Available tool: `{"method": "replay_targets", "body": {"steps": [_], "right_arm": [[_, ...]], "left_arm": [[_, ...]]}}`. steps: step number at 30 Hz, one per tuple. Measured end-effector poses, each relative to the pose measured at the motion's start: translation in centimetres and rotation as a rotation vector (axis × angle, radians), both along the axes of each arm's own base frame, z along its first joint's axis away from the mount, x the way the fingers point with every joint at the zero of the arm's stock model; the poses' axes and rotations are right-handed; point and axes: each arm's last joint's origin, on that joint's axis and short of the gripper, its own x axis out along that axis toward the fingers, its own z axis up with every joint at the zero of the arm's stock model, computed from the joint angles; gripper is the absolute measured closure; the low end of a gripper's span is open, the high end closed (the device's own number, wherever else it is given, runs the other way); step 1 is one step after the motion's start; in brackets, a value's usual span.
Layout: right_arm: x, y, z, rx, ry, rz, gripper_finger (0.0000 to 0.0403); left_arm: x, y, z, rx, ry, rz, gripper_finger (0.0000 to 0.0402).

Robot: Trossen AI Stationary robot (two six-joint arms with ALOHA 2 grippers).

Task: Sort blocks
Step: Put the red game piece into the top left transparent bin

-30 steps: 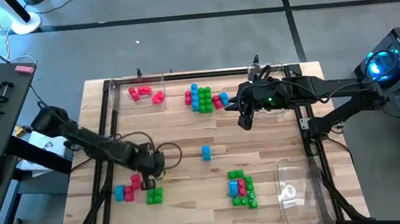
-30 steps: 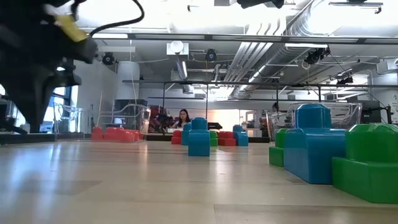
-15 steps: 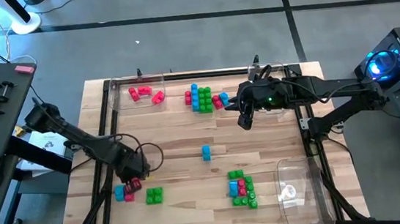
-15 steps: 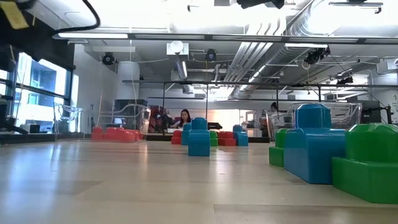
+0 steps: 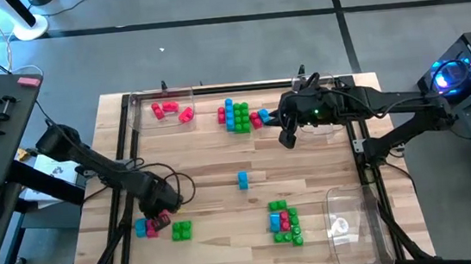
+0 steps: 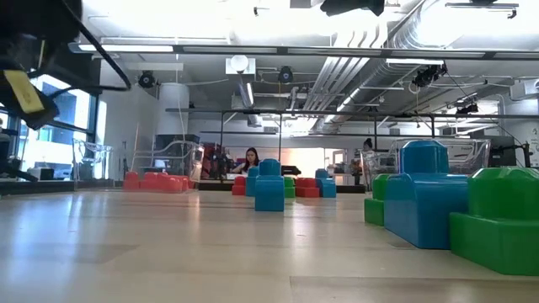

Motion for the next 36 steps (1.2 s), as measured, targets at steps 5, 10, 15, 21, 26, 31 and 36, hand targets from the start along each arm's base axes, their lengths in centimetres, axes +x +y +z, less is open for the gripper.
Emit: {"method": "replay_targets", "body": {"steps": [5,10,15,21,26,31,36], "right_arm": [[0.0,0.0,0.0,0.000,0.000,0.000,0.0403],[0.0,0.0,0.0,0.006,-0.002,-0.004,0.0403],[0.0,0.0,0.0,0.006,-0.003,-0.004,0.0403],[0.0,0.0,0.0,0.006,-0.003,-0.004,0.0403],[0.0,0.0,0.0,0.006,-0.003,-0.004,0.0403],[0.0,0.0,0.0,0.006,-0.001,-0.004,0.0403],[0.0,0.0,0.0,0.006,0.000,-0.004,0.0403]], "left_arm": [[1.5,0.3,-0.8,-0.037,-0.072,-0.002,0.0401],[3.4,1.6,-0.9,-0.011,-0.208,0.063,0.0401],[5.1,3.7,-0.8,0.039,-0.330,0.169,0.0401],[6.5,6.3,0.0,0.070,-0.403,0.205,0.0401],[6.1,4.8,2.9,0.017,-0.447,0.032,0.0401],[4.4,1.2,7.0,0.042,-0.753,-0.157,0.0401],[3.6,0.8,7.8,0.234,-0.853,-0.163,0.0392]]}}
